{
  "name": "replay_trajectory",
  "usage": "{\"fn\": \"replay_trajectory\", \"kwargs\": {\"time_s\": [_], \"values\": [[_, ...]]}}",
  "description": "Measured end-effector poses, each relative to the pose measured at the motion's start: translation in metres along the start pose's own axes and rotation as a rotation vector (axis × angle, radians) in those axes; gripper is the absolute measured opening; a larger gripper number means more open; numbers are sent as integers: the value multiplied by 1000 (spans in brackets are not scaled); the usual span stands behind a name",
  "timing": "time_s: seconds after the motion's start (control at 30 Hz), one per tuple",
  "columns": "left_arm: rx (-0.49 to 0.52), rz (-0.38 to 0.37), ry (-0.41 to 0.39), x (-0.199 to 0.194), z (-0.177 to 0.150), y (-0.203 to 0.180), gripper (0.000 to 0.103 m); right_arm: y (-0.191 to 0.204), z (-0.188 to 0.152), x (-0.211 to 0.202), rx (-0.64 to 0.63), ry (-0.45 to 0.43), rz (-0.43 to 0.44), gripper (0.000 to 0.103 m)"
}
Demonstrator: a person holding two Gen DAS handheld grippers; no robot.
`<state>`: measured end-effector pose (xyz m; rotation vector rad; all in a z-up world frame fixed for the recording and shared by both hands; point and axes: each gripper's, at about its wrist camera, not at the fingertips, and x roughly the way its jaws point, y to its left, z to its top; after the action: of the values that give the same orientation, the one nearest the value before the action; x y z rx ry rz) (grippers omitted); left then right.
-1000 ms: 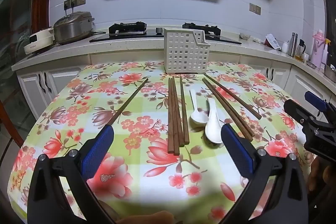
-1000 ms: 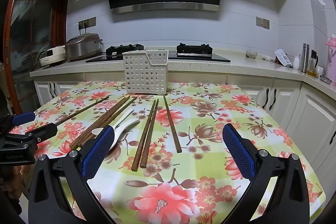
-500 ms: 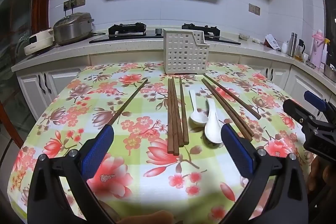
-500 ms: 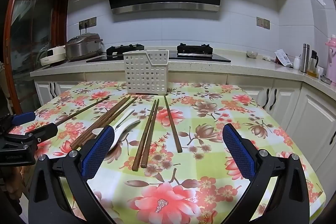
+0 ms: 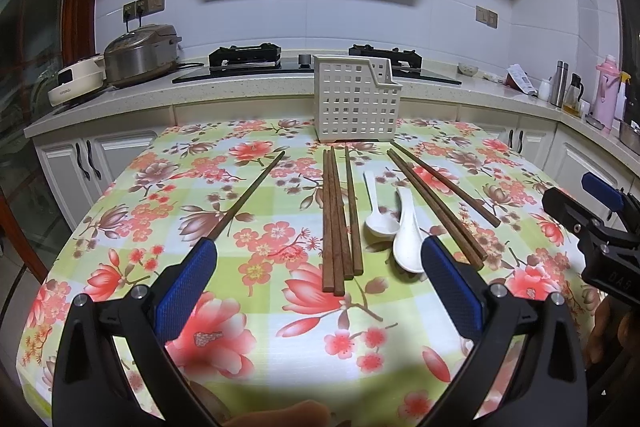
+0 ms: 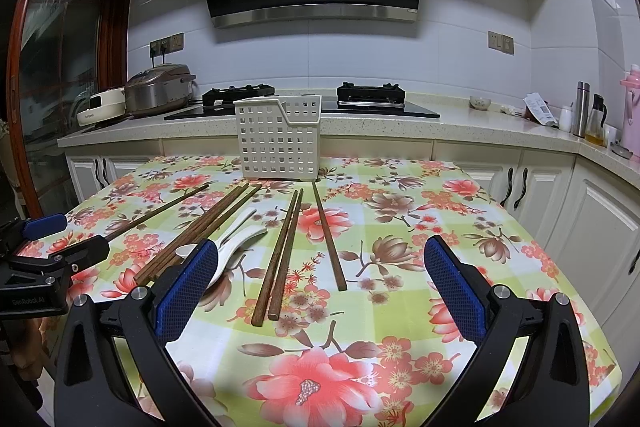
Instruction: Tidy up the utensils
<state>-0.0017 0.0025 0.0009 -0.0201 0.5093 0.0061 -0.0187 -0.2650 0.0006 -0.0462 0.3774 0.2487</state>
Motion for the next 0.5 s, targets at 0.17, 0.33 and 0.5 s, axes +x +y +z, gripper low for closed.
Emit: {"fn": "replay_trajectory", "kwargs": {"time_s": [0.17,0.33,0.5], "values": [[9,-1,2,0,0,0,99,-1,0,-1,0,0,1,96],[8,-13,9,3,0,0,99,-1,0,-1,2,1,1,96],[8,-13,9,3,0,0,99,-1,0,-1,1,0,1,96]]}}
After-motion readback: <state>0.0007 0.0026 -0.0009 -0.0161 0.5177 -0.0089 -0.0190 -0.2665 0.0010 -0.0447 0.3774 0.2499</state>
